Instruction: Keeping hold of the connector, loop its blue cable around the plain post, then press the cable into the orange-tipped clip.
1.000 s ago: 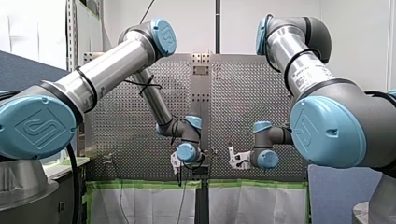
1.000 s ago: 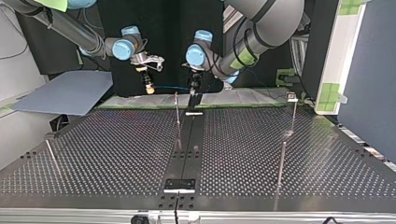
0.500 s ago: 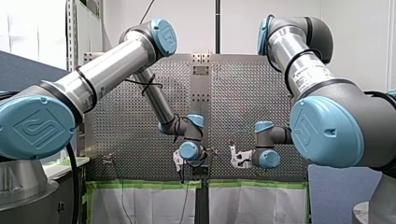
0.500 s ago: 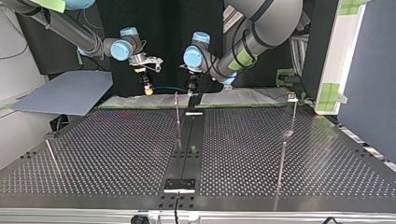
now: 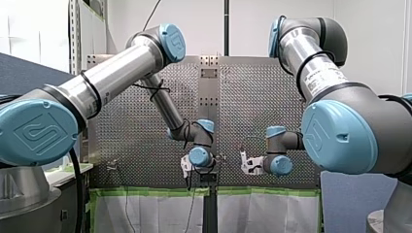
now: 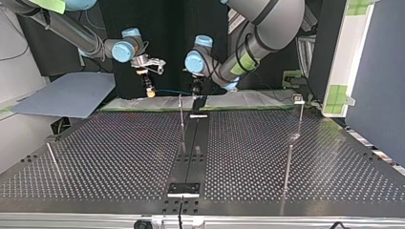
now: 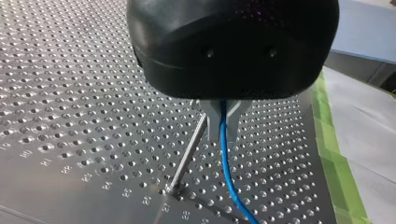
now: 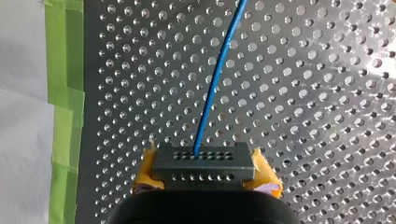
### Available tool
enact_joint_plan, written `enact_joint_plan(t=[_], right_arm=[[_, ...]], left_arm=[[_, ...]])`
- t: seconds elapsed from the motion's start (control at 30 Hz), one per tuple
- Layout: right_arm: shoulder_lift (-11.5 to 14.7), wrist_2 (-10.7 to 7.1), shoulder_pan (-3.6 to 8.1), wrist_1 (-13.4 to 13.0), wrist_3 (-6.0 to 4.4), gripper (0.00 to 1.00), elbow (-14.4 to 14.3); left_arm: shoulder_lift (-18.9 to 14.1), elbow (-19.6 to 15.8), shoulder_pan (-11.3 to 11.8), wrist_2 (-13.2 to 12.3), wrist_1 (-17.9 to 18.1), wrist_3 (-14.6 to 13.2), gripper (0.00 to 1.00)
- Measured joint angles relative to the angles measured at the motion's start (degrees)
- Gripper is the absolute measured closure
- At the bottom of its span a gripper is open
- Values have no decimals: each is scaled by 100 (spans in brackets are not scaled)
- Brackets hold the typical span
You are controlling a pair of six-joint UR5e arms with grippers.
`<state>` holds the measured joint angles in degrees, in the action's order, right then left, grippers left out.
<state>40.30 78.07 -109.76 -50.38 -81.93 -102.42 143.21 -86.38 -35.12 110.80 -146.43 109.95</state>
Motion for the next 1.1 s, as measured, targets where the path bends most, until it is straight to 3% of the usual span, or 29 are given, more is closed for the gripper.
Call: enact_joint_plan(t=[0.7,1.1], right_arm=[[0,-6,209,37,-52,100,66],[1,-6,251,38,-53,100,74]], left_arm=[[192,194,-15,-132,-104,6,100],[242,475,83,-196,-237,72,100]])
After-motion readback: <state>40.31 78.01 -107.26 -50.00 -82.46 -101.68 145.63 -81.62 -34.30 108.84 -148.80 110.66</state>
